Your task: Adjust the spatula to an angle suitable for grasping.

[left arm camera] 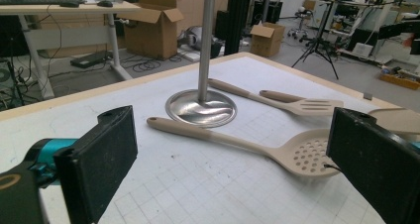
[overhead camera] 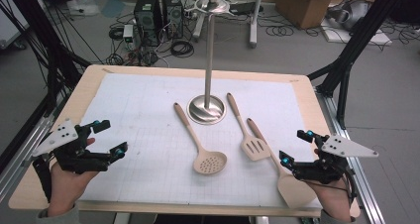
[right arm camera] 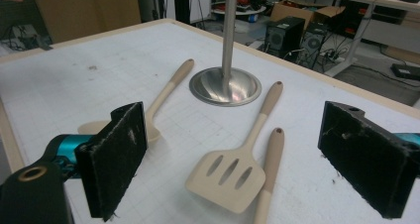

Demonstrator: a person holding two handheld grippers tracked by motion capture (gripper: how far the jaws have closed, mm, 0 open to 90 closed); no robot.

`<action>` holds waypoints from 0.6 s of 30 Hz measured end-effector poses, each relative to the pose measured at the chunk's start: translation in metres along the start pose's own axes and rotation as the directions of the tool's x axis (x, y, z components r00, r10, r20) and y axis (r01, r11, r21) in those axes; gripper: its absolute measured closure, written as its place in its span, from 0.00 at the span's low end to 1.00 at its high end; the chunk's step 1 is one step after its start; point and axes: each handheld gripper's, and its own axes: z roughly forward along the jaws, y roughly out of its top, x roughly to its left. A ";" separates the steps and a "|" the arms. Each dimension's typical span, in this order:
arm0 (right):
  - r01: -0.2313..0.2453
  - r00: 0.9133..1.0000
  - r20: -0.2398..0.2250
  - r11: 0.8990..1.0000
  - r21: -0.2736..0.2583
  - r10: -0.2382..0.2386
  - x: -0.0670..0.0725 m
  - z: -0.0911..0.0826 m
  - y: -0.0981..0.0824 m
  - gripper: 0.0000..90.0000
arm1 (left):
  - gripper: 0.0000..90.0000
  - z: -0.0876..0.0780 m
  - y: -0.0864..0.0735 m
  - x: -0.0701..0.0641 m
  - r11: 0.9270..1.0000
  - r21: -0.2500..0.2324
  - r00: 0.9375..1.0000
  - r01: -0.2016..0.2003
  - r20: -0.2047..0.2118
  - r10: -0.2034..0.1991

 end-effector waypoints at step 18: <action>-0.012 0.999 0.053 0.998 0.057 0.009 -0.016 -0.008 -0.023 0.12 | 0.07 0.010 -0.003 0.002 1.000 0.020 1.000 0.006 0.011 -0.007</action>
